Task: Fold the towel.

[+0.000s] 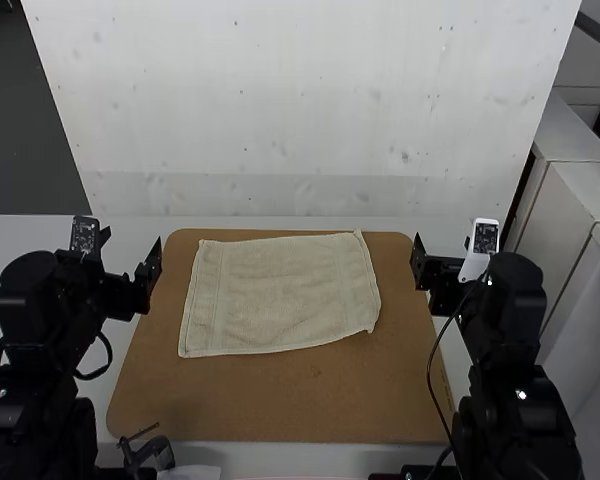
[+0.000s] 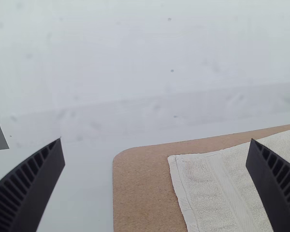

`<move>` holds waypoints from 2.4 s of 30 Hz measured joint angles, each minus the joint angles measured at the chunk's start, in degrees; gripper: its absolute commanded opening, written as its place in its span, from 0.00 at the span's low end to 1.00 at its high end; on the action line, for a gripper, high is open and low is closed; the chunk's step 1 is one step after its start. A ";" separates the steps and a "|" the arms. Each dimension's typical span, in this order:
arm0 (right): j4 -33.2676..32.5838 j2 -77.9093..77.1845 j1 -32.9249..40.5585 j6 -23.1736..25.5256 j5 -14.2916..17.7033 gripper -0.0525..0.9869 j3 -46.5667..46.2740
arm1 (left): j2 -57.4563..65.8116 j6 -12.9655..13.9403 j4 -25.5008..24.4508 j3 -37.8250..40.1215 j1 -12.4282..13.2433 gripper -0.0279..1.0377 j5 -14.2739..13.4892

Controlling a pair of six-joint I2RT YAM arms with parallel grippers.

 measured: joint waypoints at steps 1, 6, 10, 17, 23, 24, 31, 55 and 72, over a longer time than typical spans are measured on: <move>-0.13 -0.02 0.00 0.13 0.09 0.98 0.07 | -0.13 0.00 -0.02 0.00 0.00 0.94 -0.22; -0.92 1.66 0.00 0.28 0.17 0.98 0.61 | -0.85 -0.35 -4.87 2.05 0.00 0.94 -1.22; -0.50 9.57 0.20 0.66 0.28 0.98 2.75 | 4.50 -1.20 -5.27 6.32 0.00 0.95 -1.27; 1.77 29.29 0.33 3.13 -0.72 0.98 12.87 | 27.96 -1.95 -5.53 15.96 -1.31 0.95 -1.05; 3.13 46.36 0.35 3.87 -2.08 0.98 20.74 | 41.03 -1.88 -5.57 21.40 -1.40 0.95 -0.20; 3.19 49.46 0.48 3.89 -2.32 0.98 22.16 | 42.69 -1.84 -5.60 22.32 -1.40 0.94 -0.02; 2.86 69.66 1.75 3.61 -3.43 0.98 32.79 | 55.49 -1.18 -5.38 29.40 -1.40 0.92 0.52; -4.24 114.49 12.57 -0.28 1.22 0.98 68.96 | 65.59 -0.61 2.73 32.41 1.62 0.92 0.50; -6.86 125.15 14.01 2.84 7.89 0.51 77.55 | 65.64 -0.59 6.10 29.77 1.62 0.92 0.50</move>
